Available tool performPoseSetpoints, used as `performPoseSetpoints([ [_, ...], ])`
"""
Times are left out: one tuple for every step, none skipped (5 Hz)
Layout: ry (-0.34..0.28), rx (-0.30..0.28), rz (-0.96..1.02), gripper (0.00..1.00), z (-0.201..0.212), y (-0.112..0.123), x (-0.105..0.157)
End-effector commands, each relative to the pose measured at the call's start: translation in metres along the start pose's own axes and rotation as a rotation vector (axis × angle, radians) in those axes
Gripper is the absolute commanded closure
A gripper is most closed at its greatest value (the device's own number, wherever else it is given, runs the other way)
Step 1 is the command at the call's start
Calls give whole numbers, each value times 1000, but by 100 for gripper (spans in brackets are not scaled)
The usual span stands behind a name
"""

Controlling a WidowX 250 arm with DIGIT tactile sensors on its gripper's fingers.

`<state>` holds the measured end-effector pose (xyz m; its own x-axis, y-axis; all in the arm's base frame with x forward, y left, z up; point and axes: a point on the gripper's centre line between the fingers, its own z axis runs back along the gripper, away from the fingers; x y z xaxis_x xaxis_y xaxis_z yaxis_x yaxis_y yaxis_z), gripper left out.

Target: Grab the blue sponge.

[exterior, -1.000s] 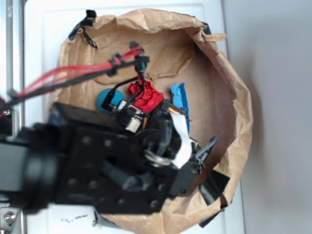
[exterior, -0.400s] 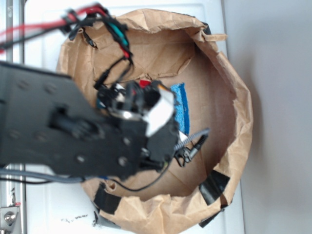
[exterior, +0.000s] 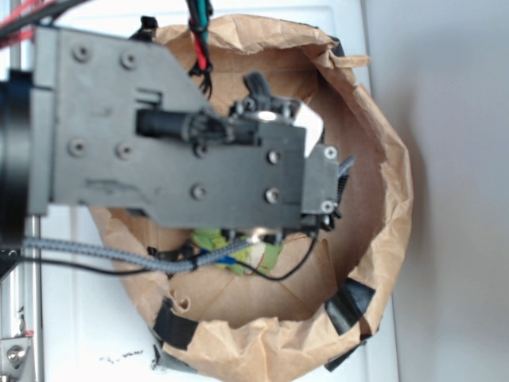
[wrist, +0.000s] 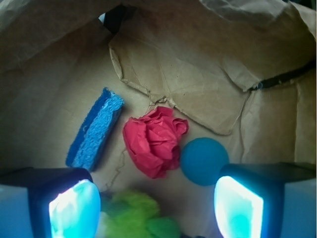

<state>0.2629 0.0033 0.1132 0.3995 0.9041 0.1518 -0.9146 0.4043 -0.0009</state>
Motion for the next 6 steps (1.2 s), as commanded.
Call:
performPoseSetpoints([
  [-45, -118, 108, 0, -19, -23, 14],
  [-40, -146, 165, 0, -28, -35, 19],
  [-57, -116, 195, 0, -37, -46, 20],
  [-78, -89, 224, 0, -44, -48, 20],
  [-85, -38, 286, 0, -54, -47, 22],
  [-58, 70, 392, 0, -59, -46, 19],
])
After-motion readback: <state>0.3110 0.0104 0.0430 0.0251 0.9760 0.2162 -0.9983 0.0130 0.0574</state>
